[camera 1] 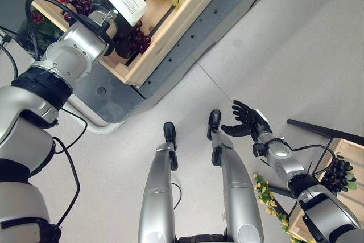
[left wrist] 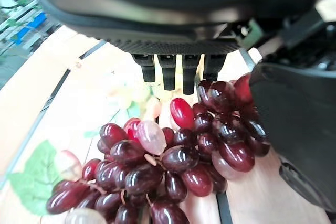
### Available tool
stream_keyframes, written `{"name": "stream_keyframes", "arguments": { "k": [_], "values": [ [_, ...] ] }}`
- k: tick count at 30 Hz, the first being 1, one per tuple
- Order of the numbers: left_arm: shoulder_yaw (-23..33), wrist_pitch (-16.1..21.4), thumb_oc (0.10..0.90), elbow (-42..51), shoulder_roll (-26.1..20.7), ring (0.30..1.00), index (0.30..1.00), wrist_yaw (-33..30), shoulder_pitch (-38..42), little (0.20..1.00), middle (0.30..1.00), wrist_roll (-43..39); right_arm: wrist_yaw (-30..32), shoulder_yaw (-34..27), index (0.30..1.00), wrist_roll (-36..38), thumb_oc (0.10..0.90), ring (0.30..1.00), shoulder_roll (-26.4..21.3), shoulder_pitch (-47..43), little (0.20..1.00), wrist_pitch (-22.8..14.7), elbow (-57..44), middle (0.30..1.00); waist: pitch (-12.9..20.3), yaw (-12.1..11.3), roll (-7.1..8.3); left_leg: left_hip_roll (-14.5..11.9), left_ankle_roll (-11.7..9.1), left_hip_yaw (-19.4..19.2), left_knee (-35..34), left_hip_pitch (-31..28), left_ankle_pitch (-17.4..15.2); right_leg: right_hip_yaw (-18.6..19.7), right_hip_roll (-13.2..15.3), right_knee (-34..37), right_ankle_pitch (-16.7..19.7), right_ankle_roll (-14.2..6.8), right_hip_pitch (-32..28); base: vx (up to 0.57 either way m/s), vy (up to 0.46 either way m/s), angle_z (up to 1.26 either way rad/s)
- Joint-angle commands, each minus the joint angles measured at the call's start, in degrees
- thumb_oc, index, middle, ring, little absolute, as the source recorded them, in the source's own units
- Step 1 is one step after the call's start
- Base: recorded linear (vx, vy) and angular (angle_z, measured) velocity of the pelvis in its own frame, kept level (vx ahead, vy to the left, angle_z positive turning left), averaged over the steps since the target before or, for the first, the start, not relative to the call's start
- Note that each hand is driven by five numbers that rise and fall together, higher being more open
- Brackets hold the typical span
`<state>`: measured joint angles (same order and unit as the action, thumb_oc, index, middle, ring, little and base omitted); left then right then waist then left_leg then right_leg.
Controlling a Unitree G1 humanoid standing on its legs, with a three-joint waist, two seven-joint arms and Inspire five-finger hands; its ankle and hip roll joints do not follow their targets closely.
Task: Pick up the fruits from the basket on one side to the basket on the other side
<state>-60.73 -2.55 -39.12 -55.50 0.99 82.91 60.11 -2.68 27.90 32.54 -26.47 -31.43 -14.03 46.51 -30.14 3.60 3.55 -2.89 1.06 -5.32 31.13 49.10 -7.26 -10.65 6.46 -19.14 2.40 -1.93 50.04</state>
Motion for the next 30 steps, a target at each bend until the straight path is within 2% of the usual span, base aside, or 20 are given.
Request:
{"name": "stream_keyframes", "arguments": {
  "k": [1,8,14,18,22,24,27,29,30],
  "values": [
    [0.8,-15.9,0.400,-14.1,-3.8,0.300,0.300,1.9,-2.3,0.300,0.300,9.5,-0.2,-1.7,0.900,3.3,0.800,0.900,-2.2,2.3,0.900,-3.8,-3.6,0.900,0.3,0.0,1.19,-0.3,-0.3,-2.1,-0.8,-0.8,0.9,-0.5,0.0,-3.7,-2.6,-1.0,-3.3,-0.04,-0.006,0.03],
    [2.1,-13.9,0.400,-14.3,-4.2,0.300,0.300,-4.0,-3.4,0.300,0.300,8.1,0.0,-2.0,0.900,3.4,0.800,0.900,-1.5,2.7,0.900,-5.1,-4.2,0.900,0.3,-0.2,1.19,0.3,-0.1,-2.2,-1.9,-2.3,1.0,-0.6,-0.1,-2.0,-1.9,-1.6,-5.1,-0.03,0.002,0.01],
    [2.3,-12.9,0.400,-13.1,-5.7,0.300,0.300,-5.3,-3.6,0.300,0.300,6.6,0.5,-2.5,0.900,2.6,0.800,0.900,-1.7,3.5,0.900,-5.1,-4.8,0.900,0.3,-0.4,0.91,0.7,0.0,-2.3,-3.0,-4.2,1.1,-0.5,-0.2,-0.6,-1.5,-1.9,-6.9,-0.03,0.005,0.02],
    [2.6,-10.4,0.400,-13.2,-6.2,0.300,0.300,-9.9,-3.8,0.300,0.300,4.6,0.6,-2.8,0.900,3.4,0.800,0.900,-2.1,3.3,0.900,-5.0,-4.4,0.900,0.3,-0.6,0.70,0.8,-0.1,-2.6,-3.6,-5.7,1.1,-0.6,-0.2,0.0,-1.4,-2.0,-8.3,-0.02,0.011,-0.10],
    [3.5,-7.3,0.400,-12.2,-6.4,0.300,0.300,-17.8,-4.5,0.300,0.300,0.3,0.0,-3.2,0.900,3.1,0.800,0.900,-2.1,3.4,0.900,-5.2,-4.5,0.900,0.3,-0.8,0.14,1.0,0.2,-2.9,-4.5,-7.8,1.0,-0.3,-0.3,0.2,-1.6,-2.0,-9.9,-0.01,0.012,0.03],
    [3.7,-7.0,0.400,-12.2,-6.5,0.300,0.300,-19.0,-4.7,0.300,0.300,-0.9,0.0,-3.2,0.900,3.0,0.800,0.900,-2.1,3.5,0.900,-5.2,-4.5,0.900,0.3,-0.8,0.04,1.0,0.2,-3.0,-4.7,-8.2,1.0,-0.2,-0.3,0.3,-1.7,-2.0,-10.2,-0.01,0.009,0.02],
    [5.2,-5.1,0.400,-12.0,-6.9,0.300,0.300,-27.5,-5.3,0.300,0.300,-11.1,0.2,-3.2,0.900,3.1,0.800,0.900,-1.9,4.2,0.900,-5.4,-5.4,0.900,0.3,-1.1,-0.22,1.2,0.3,-3.3,-5.2,-10.2,0.9,0.0,-0.3,0.2,-2.0,-2.0,-12.0,0.00,0.000,0.00],
    [6.4,-4.2,0.400,-11.9,-6.9,0.300,0.300,-30.0,-5.8,0.300,0.300,-15.5,0.4,-3.3,0.900,2.8,0.800,0.900,-1.9,4.6,0.900,-5.1,-6.0,0.900,0.3,-1.3,-0.30,1.3,0.4,-3.3,-5.1,-10.9,0.8,0.0,-0.2,0.1,-2.2,-2.0,-12.6,0.00,0.000,0.00],
    [9.8,-1.8,0.400,-12.1,-6.6,0.300,0.300,-34.4,-7.8,0.300,0.300,-23.6,0.7,-3.7,0.900,2.5,0.800,0.900,-1.7,5.7,0.900,-4.9,-6.9,0.900,0.3,-1.6,-0.49,1.5,0.5,-3.1,-5.1,-12.7,0.4,0.2,-0.2,-0.5,-2.9,-1.9,-14.2,0.00,0.000,0.00]
  ]
}}
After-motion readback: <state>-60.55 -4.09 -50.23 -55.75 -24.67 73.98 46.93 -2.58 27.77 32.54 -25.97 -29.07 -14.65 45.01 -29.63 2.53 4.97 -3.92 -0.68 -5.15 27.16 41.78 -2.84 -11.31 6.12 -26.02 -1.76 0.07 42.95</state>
